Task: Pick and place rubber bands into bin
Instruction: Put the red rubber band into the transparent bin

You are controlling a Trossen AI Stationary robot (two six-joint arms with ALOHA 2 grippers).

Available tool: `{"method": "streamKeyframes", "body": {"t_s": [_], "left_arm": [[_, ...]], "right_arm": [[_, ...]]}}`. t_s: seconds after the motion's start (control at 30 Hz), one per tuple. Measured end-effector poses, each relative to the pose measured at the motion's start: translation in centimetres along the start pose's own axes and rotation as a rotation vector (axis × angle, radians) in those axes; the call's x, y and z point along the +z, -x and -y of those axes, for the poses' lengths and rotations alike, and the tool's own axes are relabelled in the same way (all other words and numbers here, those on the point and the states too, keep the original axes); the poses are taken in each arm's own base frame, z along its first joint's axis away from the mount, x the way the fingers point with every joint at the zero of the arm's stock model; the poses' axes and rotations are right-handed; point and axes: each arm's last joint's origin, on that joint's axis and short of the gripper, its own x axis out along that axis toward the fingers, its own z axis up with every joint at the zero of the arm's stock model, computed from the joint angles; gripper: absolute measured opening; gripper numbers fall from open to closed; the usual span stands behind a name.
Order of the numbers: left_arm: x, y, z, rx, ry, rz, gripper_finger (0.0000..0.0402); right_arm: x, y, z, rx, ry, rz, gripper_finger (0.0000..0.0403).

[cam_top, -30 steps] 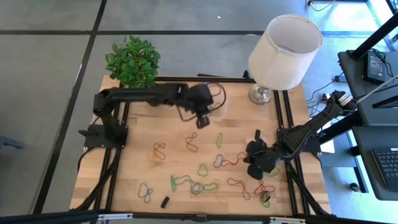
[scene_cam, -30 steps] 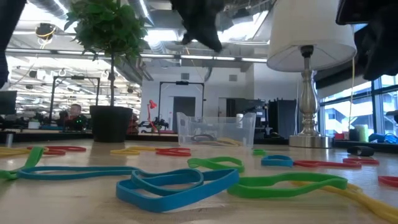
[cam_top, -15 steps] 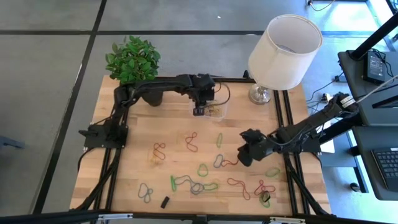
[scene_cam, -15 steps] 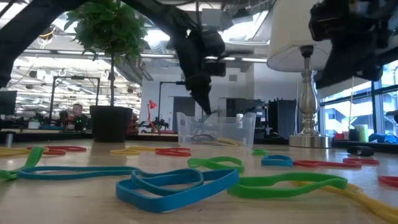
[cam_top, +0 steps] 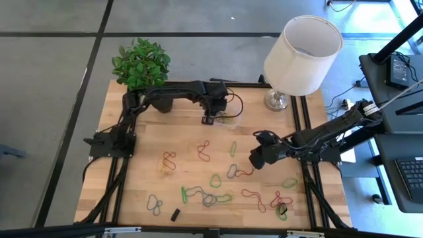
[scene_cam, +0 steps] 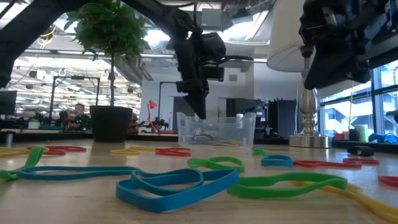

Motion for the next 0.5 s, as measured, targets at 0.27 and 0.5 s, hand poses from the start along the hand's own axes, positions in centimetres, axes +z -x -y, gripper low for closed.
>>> {"method": "streamKeyframes", "body": {"t_s": [0.27,0.5], "left_arm": [[0.7,5.7,1.7,0.220,0.091,0.007,0.0086],[0.7,12.7,3.9,0.147,0.358,0.217,0.0014]], "right_arm": [[0.0,0.0,0.0,0.005,0.002,-0.001,0.0006],[0.0,0.0,0.0,0.002,0.134,-0.003,0.0006]]}}
